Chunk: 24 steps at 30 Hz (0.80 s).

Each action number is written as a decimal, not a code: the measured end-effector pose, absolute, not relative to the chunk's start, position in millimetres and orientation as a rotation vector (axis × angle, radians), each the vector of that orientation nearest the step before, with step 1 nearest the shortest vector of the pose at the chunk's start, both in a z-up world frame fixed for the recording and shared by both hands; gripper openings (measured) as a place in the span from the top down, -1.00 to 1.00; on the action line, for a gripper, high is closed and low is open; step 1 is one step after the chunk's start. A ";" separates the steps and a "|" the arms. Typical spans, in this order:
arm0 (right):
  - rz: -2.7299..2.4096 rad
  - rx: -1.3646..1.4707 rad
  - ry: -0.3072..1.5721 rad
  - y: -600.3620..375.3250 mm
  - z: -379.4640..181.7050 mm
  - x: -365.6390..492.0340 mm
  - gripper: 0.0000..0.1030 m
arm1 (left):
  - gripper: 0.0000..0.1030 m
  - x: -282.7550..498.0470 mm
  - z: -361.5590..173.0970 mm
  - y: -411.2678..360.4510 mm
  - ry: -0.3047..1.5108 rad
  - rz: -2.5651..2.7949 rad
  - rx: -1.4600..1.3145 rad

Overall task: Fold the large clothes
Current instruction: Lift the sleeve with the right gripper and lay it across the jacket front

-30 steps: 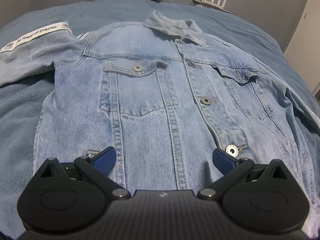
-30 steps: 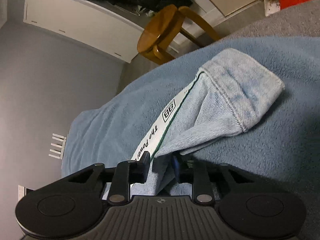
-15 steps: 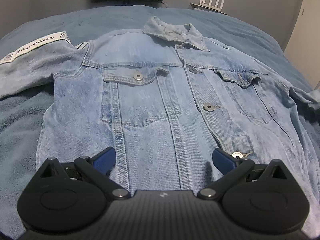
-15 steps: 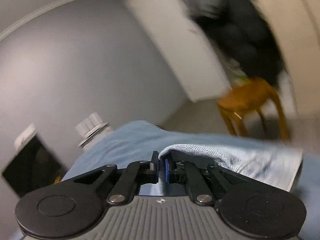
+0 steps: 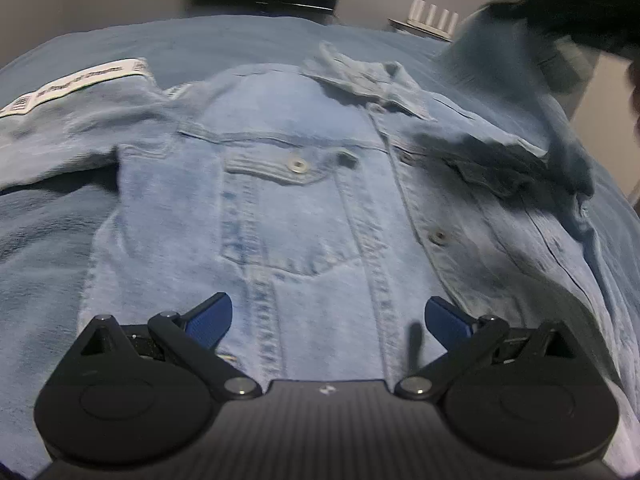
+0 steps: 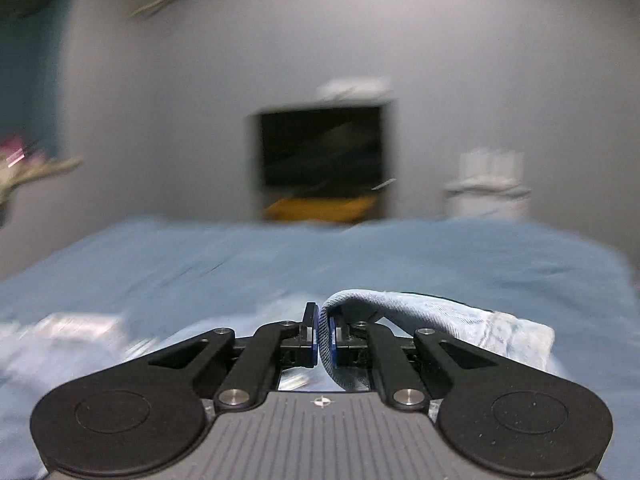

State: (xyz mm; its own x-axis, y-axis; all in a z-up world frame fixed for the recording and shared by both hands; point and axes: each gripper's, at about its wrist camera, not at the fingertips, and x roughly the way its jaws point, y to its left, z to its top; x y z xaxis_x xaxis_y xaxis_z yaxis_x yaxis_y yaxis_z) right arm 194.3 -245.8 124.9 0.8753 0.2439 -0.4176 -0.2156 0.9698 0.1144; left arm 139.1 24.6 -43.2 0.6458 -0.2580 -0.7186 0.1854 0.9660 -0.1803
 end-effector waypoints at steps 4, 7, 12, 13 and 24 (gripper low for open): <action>0.323 0.055 0.634 -185.9 85.7 207.0 0.70 | -1.00 146.5 -46.3 39.7 0.844 -0.225 -0.156; 0.302 0.207 0.660 -188.4 72.0 195.6 0.14 | -1.00 147.9 -46.9 47.3 0.845 -0.225 -0.208; 0.183 0.547 0.651 -214.5 63.6 184.5 -0.01 | -1.00 147.2 -48.3 42.4 0.843 -0.221 -0.178; 0.169 0.627 0.654 -215.2 66.5 178.2 -0.03 | -1.00 145.8 -48.1 41.0 0.842 -0.221 -0.167; 0.363 0.692 0.637 -176.7 66.8 206.6 0.57 | -1.00 144.1 -46.7 44.5 0.835 -0.229 -0.187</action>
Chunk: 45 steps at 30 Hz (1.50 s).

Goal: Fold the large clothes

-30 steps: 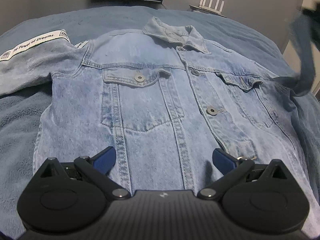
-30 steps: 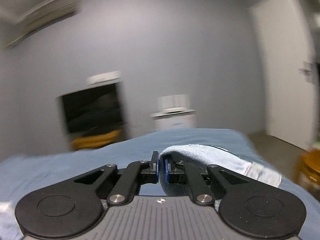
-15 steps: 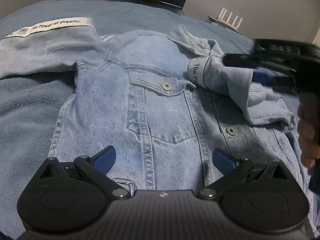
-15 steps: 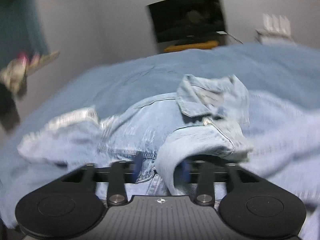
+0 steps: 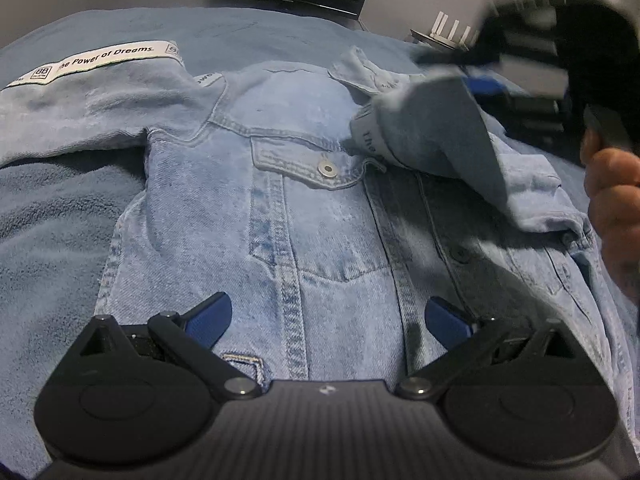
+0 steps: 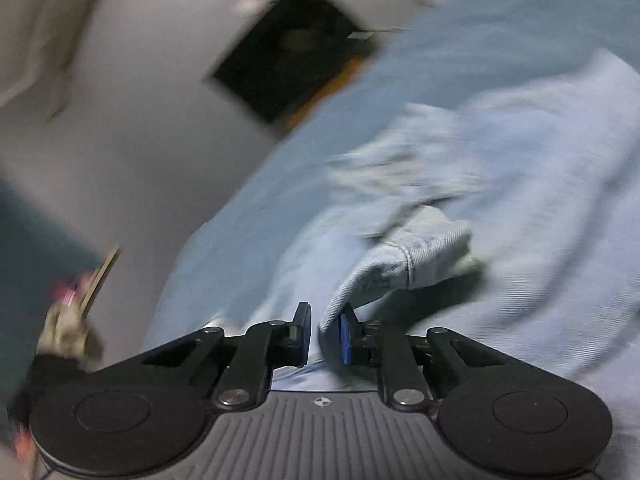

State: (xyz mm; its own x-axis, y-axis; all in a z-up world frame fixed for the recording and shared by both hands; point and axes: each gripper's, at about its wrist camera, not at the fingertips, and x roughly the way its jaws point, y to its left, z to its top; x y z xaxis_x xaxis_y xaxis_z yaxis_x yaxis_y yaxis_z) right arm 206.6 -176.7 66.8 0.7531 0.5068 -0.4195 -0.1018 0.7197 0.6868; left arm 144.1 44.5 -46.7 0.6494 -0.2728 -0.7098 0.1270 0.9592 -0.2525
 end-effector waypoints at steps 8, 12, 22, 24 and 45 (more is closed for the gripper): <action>0.436 0.602 0.626 -172.1 71.5 188.2 -0.19 | -1.00 146.3 -46.6 52.8 0.829 -0.229 -0.232; 0.342 0.655 0.604 -198.6 66.0 171.2 -0.18 | -1.00 148.4 -44.1 61.8 0.801 -0.195 -0.268; 0.014 0.512 0.565 -281.1 46.5 96.8 -0.18 | -0.09 180.7 -53.6 100.9 0.733 -0.196 -0.433; -0.009 0.533 0.562 -294.8 43.4 80.9 -0.18 | 0.06 183.9 -54.5 98.7 0.745 -0.212 -0.429; -0.247 0.155 0.399 -299.8 18.6 124.6 0.04 | 0.95 162.7 -23.1 79.9 0.515 -0.169 -0.185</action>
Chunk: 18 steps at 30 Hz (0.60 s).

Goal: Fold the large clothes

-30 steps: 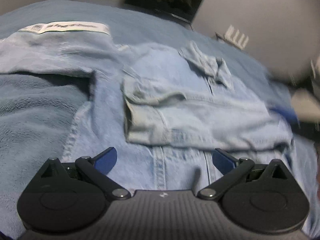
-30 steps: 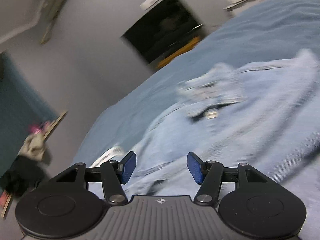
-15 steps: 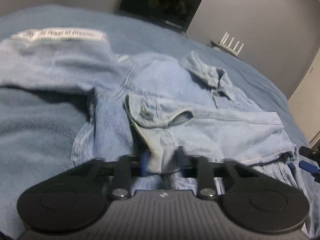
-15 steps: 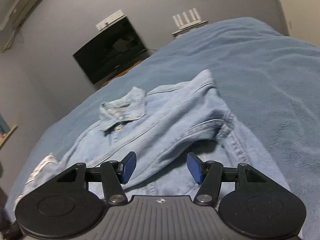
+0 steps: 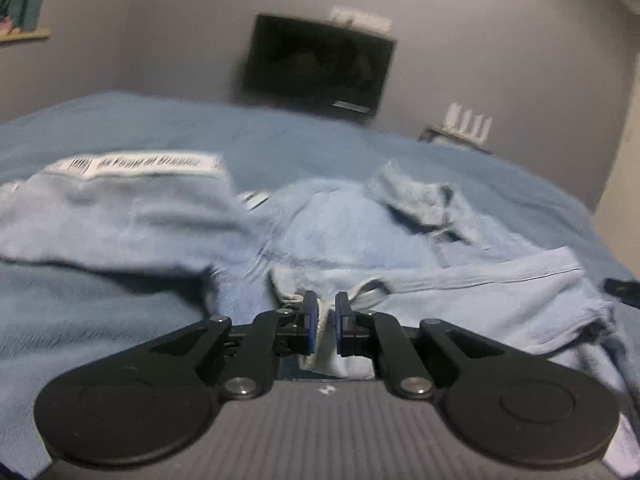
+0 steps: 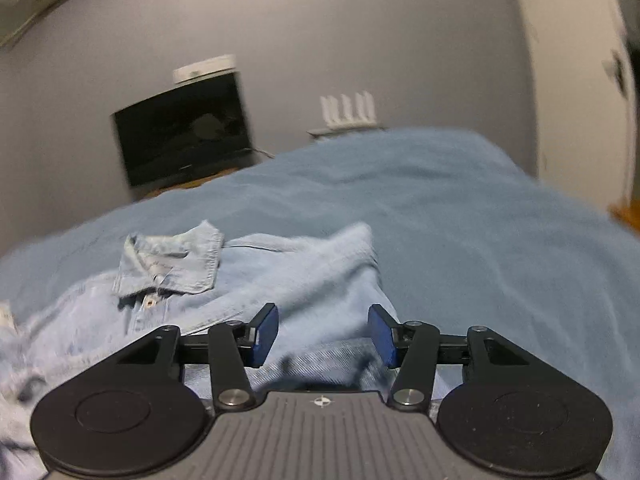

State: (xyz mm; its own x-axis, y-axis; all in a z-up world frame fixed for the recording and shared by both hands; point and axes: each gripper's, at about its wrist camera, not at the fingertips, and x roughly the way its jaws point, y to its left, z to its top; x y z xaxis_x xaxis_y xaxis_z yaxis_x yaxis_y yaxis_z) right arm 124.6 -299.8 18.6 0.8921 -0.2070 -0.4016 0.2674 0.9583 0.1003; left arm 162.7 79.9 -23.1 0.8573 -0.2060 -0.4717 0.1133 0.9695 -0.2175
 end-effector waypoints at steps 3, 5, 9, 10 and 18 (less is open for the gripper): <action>-0.201 0.105 0.459 -294.4 17.0 133.4 0.30 | 0.89 164.3 -28.0 73.7 0.550 -0.193 -0.157; -0.193 0.136 0.551 -295.9 4.9 141.7 0.39 | 0.76 168.7 -32.7 67.9 0.585 -0.176 -0.115; -0.206 0.171 0.648 -298.8 -19.6 149.1 0.44 | 0.39 174.4 -40.8 71.3 0.651 -0.123 -0.111; -0.210 0.173 0.639 -298.0 -18.7 149.5 0.43 | 0.29 174.9 -40.1 73.3 0.657 -0.107 -0.115; -0.156 0.330 0.467 -296.2 -0.8 130.6 -0.42 | -0.45 174.0 -18.7 109.5 0.588 -0.001 -0.207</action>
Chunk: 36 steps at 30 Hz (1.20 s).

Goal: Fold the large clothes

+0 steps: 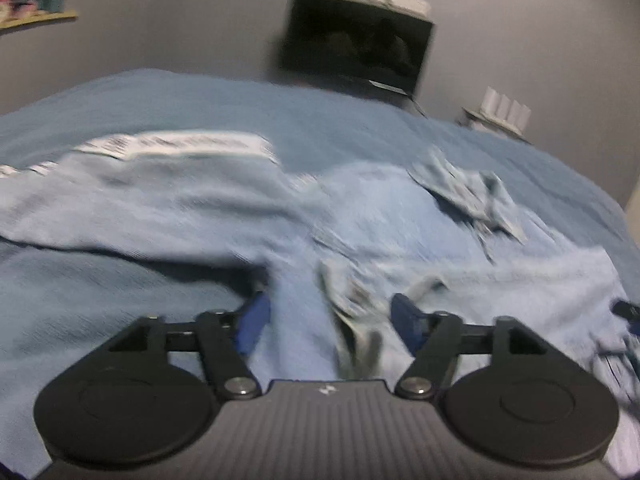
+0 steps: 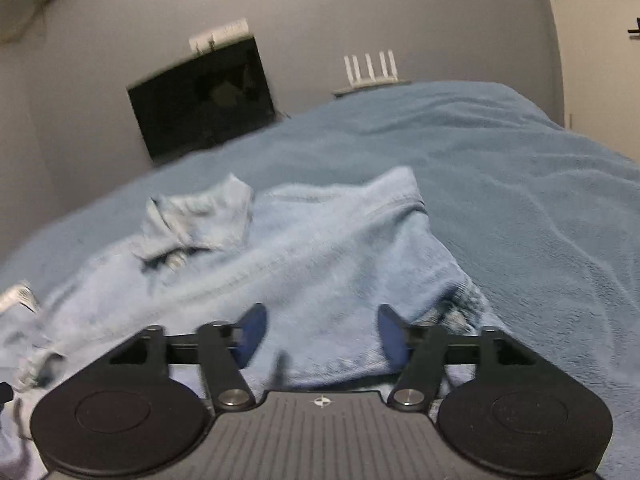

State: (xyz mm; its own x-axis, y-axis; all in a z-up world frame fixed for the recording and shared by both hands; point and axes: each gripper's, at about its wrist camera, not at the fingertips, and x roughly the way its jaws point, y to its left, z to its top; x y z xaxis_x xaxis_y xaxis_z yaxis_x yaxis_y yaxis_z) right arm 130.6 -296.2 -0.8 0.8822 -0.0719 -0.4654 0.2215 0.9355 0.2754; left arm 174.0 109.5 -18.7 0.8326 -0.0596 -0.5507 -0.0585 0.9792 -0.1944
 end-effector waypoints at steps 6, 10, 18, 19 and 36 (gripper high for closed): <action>-0.105 0.258 0.451 -278.7 1.7 132.6 -0.44 | -0.47 177.2 -14.2 191.5 0.558 0.185 -0.486; -0.091 0.223 0.453 -270.7 -1.4 133.7 -0.44 | -0.46 178.0 -36.8 249.5 0.549 0.337 -0.690; -0.071 0.195 0.479 -260.4 -13.4 135.8 -0.44 | -0.46 174.8 -55.0 325.1 0.332 0.498 -0.785; -0.070 0.189 0.482 -258.9 -15.2 136.5 -0.44 | -0.46 171.3 -60.1 335.0 0.295 0.497 -0.814; -0.050 0.076 0.497 -237.9 -28.6 143.0 -0.44 | 0.96 173.5 -50.0 374.6 0.087 0.414 -0.896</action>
State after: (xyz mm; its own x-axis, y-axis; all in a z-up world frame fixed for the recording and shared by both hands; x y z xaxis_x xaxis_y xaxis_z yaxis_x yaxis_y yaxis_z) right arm 143.0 -237.9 -28.6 0.8779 -0.0294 -0.4780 0.0662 0.9960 0.0603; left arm 173.5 374.6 -50.0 0.9175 0.3138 -0.2443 -0.3855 0.5510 -0.7401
